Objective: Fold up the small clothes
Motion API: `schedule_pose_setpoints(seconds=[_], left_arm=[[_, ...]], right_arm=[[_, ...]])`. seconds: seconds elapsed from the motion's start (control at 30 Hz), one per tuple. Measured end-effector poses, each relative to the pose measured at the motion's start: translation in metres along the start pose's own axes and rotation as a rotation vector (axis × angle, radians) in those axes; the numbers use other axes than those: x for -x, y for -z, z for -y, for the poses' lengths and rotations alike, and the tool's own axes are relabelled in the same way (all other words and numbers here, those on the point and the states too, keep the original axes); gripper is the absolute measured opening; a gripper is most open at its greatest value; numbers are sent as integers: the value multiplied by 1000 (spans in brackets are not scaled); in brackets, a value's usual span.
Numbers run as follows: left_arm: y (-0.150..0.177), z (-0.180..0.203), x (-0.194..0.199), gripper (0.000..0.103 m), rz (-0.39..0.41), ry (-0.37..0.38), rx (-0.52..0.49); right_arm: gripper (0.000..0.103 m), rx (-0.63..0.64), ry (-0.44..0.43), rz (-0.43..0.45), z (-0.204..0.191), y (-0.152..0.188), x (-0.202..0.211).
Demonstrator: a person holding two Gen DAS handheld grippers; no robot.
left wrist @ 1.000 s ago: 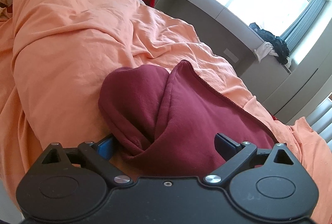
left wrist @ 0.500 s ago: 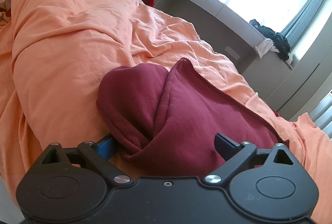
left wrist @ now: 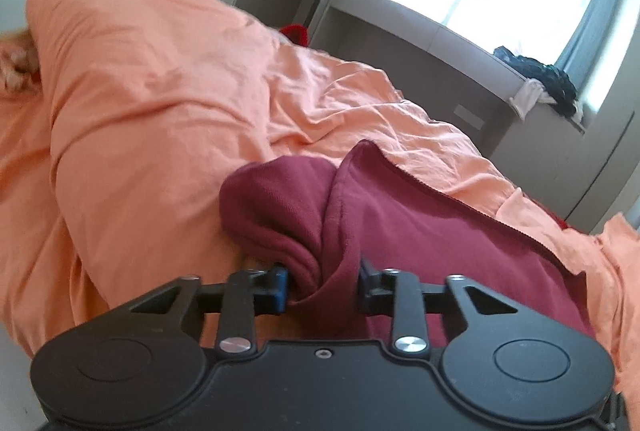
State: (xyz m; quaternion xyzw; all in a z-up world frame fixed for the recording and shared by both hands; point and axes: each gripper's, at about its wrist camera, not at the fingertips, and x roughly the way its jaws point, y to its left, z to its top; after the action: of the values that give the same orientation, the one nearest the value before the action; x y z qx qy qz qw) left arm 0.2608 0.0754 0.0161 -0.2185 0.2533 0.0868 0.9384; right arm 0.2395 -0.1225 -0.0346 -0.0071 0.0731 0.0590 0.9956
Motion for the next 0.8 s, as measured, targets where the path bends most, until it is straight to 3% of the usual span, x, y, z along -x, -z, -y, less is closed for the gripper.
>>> schedule_pose_setpoints(seconds=[0.23,0.4,0.57,0.8], left_arm=[[-20,34,9,21,78,13,-125],[-36,78,26,20,149,102,-230],[-28,136,47,19,198,228,-377],[18,184,55,19,96,409,-509]], right_arm=[[103,29,-15,10,8,-4,18],[103,64,31,34,21,-7,36],[103,48,117,40,44,-7,58],[103,-8,210,-27,76,8,79]])
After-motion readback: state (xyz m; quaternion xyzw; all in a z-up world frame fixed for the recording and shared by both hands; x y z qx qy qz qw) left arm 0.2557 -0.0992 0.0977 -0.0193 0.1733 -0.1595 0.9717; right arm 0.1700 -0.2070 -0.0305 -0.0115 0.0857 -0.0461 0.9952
